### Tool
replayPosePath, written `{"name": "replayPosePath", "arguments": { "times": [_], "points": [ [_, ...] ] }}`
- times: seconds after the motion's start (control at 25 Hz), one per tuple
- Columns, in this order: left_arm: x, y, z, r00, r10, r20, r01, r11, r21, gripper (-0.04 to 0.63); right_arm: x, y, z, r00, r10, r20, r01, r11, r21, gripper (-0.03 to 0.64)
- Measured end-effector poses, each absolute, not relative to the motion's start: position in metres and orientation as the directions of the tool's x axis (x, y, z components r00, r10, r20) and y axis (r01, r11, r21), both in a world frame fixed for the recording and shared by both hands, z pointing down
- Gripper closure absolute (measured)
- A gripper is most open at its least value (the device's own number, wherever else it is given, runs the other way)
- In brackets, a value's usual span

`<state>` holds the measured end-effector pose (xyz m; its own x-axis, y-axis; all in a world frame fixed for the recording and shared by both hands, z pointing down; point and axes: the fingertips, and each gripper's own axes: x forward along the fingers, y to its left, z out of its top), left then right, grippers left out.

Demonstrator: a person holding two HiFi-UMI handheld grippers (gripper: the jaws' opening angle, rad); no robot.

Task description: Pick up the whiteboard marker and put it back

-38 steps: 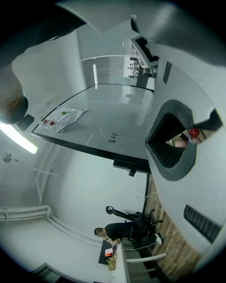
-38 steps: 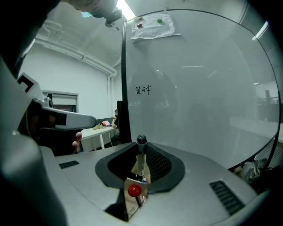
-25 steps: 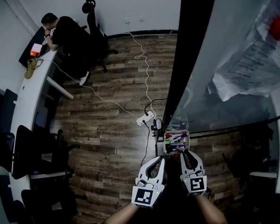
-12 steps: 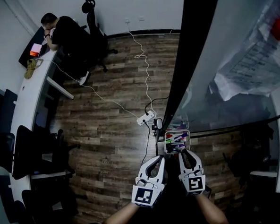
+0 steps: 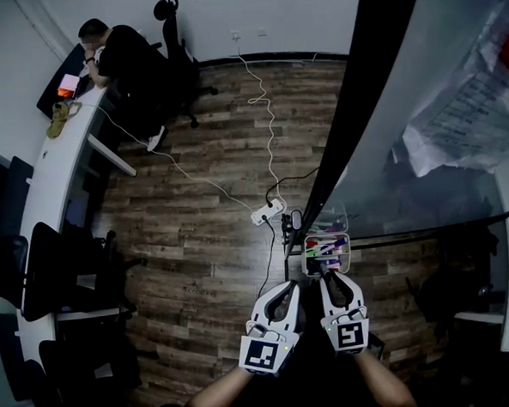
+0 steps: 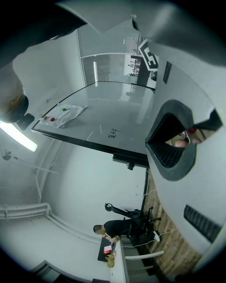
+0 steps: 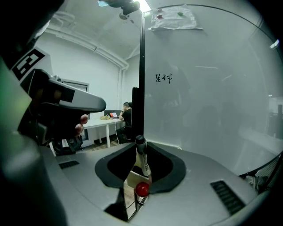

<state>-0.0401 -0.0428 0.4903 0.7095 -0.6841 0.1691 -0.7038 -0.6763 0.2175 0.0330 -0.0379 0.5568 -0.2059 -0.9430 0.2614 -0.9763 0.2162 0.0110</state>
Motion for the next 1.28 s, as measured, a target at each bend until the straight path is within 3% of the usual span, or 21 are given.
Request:
{"name": "replayPosePath", "arguments": {
  "times": [1.28],
  "points": [
    [-0.061, -0.034, 0.491, 0.668, -0.723, 0.179, -0.742, -0.629, 0.231, 0.588, -0.01, -0.028, 0.578, -0.347, -0.864, 0.364, -0.928, 0.374, 0.004, 0.488]
  ]
}}
